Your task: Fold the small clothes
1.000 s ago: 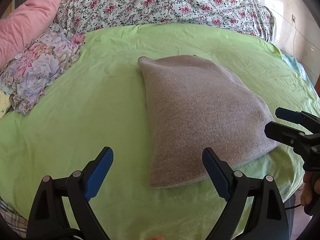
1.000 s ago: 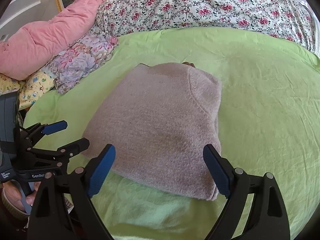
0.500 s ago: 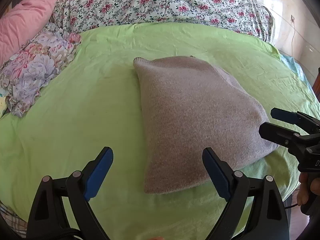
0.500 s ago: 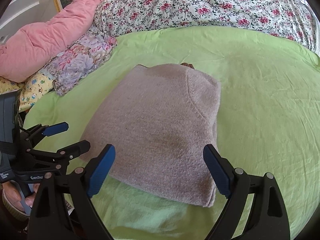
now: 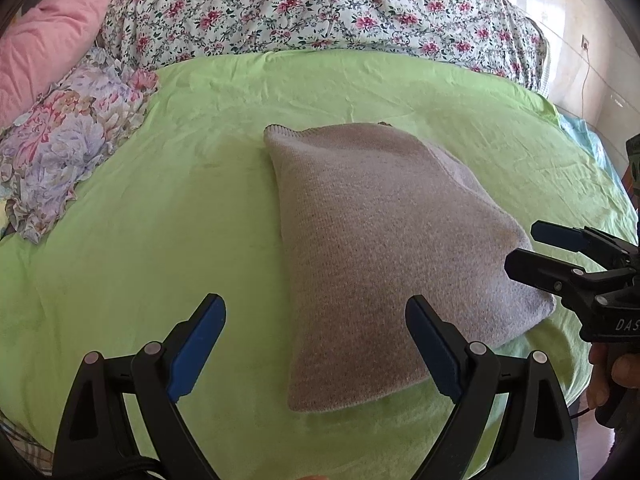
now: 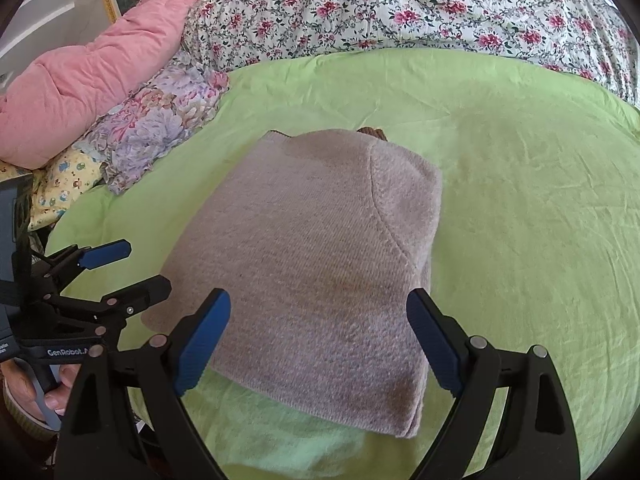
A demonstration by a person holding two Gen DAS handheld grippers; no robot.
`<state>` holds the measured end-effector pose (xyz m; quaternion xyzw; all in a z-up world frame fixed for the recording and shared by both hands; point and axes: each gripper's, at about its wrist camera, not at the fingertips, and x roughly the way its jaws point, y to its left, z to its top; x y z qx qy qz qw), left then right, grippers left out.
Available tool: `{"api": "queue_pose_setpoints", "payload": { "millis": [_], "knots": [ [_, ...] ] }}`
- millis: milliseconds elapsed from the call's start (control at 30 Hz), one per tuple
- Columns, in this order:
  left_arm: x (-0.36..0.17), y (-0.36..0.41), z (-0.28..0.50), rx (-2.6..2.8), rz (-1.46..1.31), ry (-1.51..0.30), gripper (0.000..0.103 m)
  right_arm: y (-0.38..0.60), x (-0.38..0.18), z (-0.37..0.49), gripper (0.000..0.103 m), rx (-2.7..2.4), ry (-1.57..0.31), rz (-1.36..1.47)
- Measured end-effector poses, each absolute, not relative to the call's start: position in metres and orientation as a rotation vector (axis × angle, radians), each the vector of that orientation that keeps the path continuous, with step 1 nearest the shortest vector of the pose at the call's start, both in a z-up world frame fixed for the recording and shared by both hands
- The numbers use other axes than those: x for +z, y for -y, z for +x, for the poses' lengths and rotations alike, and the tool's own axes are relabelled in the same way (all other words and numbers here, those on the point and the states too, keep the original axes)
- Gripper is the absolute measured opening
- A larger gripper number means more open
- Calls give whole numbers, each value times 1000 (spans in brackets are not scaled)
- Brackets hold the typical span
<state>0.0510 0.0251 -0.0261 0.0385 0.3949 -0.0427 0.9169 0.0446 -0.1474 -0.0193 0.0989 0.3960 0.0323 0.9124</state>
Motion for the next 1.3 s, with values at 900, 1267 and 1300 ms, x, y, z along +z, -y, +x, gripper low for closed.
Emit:
{"api": "queue_pose_setpoints", "payload": {
  "millis": [900,1267,1300],
  "knots": [
    [-28,-18,53,-77,69,-820,92,146,-22,55,90,76,-821,217],
    [-26,-18,52,-76,66,-811,92,146,-21,53,90,73,-816,218],
    [-25,-18,52,-75,64,-809,92,145,-21,51,90,68,-815,220]
  ]
}}
